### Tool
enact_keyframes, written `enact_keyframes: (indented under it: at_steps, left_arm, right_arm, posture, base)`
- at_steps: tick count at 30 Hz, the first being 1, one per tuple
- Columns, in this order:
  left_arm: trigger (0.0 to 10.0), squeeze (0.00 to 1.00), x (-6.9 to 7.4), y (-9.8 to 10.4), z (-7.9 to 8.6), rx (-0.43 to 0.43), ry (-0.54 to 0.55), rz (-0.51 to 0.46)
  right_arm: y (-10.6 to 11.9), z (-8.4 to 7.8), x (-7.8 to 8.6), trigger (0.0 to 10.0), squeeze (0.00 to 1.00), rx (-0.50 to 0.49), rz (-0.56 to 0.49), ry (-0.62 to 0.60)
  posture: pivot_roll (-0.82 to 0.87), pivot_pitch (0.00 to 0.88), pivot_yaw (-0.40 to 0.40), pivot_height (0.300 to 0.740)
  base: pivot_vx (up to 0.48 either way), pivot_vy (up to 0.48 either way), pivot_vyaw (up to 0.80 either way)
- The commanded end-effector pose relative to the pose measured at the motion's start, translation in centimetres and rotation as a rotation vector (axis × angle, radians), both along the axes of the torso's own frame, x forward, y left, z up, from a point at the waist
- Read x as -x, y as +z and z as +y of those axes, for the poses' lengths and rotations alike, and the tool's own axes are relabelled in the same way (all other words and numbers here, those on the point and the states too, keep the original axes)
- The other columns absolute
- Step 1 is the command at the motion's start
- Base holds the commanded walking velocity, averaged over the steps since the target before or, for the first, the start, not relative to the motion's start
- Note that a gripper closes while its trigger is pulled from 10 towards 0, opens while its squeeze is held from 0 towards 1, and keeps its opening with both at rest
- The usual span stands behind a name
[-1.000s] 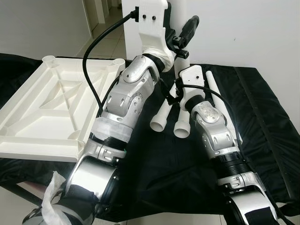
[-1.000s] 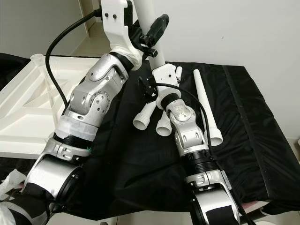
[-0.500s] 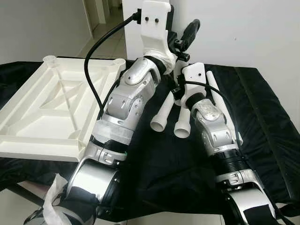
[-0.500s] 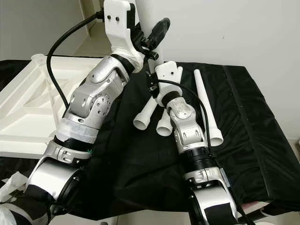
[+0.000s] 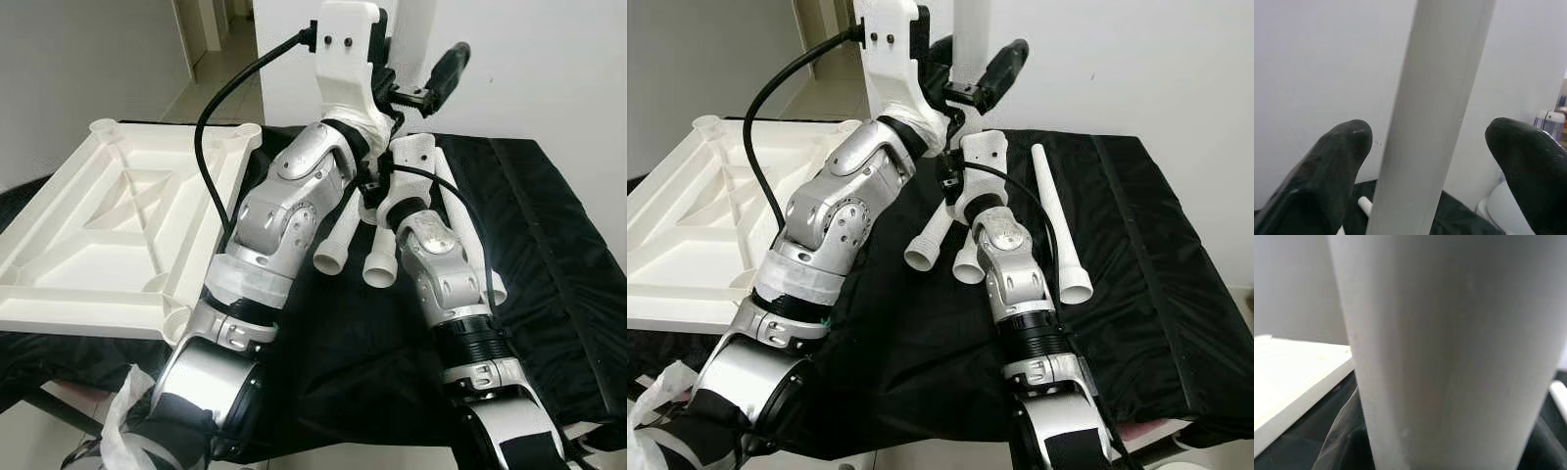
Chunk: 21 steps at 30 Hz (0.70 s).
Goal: Building children table
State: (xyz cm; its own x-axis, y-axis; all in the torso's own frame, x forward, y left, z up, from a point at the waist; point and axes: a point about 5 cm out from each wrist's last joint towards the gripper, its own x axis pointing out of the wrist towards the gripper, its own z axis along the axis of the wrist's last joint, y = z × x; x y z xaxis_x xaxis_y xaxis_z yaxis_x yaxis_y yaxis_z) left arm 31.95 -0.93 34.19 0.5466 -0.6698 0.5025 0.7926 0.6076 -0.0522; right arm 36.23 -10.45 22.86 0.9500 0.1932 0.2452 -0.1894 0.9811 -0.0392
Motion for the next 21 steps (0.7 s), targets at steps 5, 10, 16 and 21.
enact_keyframes:
  at_steps: [5, 10, 16, 21]
  left_arm:
    - [10.0, 0.0, 0.3, 0.2, 0.2, 0.009, -0.041, 0.019]
    - [10.0, 0.0, 0.1, 0.0, 0.7, 0.041, -0.035, 0.056]
    - [10.0, 0.0, -0.4, -0.8, 1.4, 0.042, -0.002, 0.085]
    - [10.0, 0.0, -2.2, -3.6, 3.8, -0.01, 0.136, 0.181]
  right_arm:
    - [-0.9, -0.4, 0.0, 10.0, 0.0, -0.138, 0.071, -0.099]
    - [-1.8, -0.9, 0.2, 10.0, 0.0, -0.22, 0.1, -0.152]
    - [-2.1, -1.8, 0.5, 10.0, 0.0, -0.229, 0.093, -0.194]
    - [-2.0, -3.6, 1.7, 10.0, 0.0, -0.235, 0.028, -0.238]
  posture:
    - [0.0, 0.0, 0.085, 0.74]
    - [0.0, 0.001, 0.079, 0.74]
    - [0.01, 0.0, 0.072, 0.74]
    - [0.01, 0.0, 0.069, 0.74]
  base:
    - [0.0, 0.0, 0.0]
    - [0.0, 0.0, 0.0]
    - [0.0, 0.0, 0.0]
    - [0.0, 0.0, 0.0]
